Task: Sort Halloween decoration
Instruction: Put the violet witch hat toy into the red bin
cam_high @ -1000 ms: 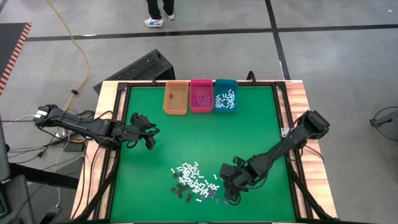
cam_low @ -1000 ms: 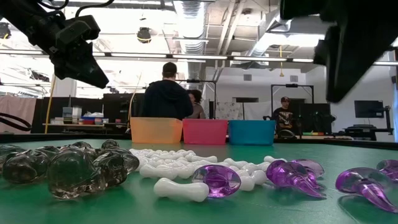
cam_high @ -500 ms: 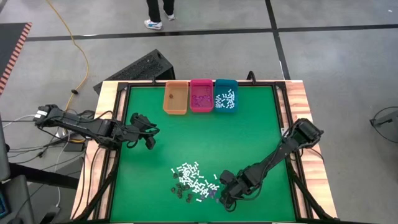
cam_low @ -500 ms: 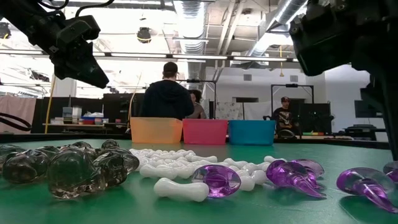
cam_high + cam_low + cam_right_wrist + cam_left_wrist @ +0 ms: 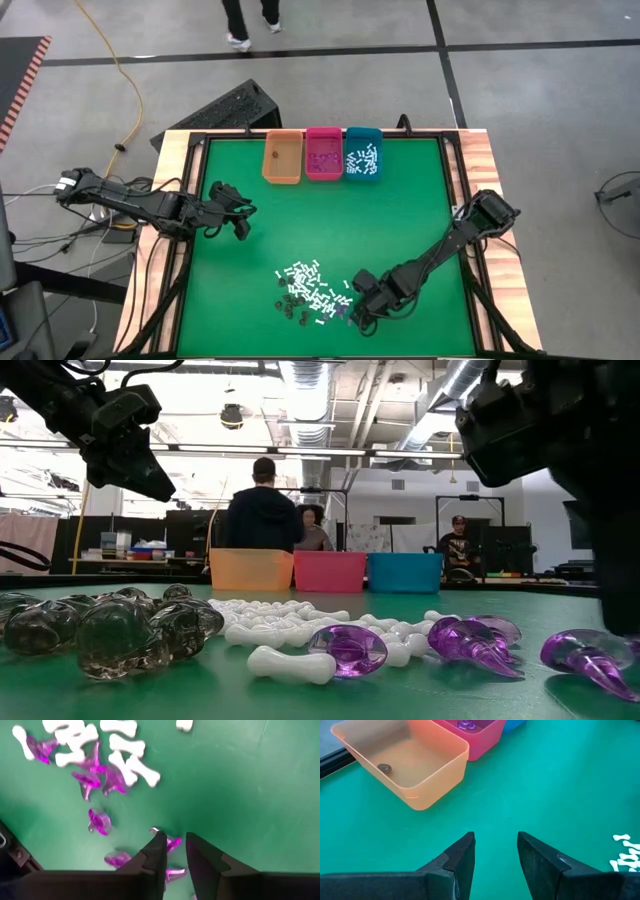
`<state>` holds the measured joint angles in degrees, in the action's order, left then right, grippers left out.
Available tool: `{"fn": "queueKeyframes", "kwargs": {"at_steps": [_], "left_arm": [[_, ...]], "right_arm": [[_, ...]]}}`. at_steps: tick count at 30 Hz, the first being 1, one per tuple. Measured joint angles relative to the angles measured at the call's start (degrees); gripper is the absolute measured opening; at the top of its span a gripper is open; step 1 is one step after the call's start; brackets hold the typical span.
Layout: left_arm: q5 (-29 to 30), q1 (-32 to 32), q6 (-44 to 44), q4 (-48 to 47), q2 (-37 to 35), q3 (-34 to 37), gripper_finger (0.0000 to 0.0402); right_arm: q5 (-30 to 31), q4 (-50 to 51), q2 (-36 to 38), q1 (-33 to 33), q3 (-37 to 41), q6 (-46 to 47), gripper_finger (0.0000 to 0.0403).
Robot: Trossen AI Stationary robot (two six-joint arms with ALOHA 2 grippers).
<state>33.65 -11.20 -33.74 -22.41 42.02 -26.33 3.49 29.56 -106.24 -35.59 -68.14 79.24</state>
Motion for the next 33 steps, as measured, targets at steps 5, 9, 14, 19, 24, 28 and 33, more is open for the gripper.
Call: {"fn": "queueKeyframes", "kwargs": {"at_steps": [5, 9, 14, 19, 24, 28, 33], "left_arm": [[-0.01, 0.00, -0.10, -0.02, 0.00, 0.00, 0.0138], [-0.02, 0.00, -0.15, -0.02, 0.00, 0.00, 0.0138], [0.00, 0.00, -0.15, -0.02, 0.00, 0.00, 0.0138], [0.05, 0.00, 0.32, -0.02, 0.00, 0.00, 0.0138], [0.10, 0.00, 0.46, -0.02, 0.00, 0.00, 0.0138], [0.11, 0.00, 0.46, -0.05, 0.00, 0.00, 0.0138], [0.06, 0.00, 0.21, -0.61, 0.00, 0.00, 0.0138]], "right_arm": [[-0.60, 0.06, 0.00, -0.04, 0.00, 0.23, 0.0085], [-0.72, 0.25, 0.00, -0.01, 0.00, -0.20, 0.0060], [-0.64, 1.75, 0.02, 0.71, 0.00, -1.23, 0.0016], [2.48, 2.61, 0.02, 2.69, 0.00, -6.60, 0.0021], [4.57, 5.34, 0.54, 6.09, 0.00, -14.25, 0.0017], [3.51, 6.12, 1.83, 8.07, 0.00, -19.19, 0.0026], [-5.83, 6.30, 4.78, 6.35, -0.02, -12.22, 0.0077]]}}
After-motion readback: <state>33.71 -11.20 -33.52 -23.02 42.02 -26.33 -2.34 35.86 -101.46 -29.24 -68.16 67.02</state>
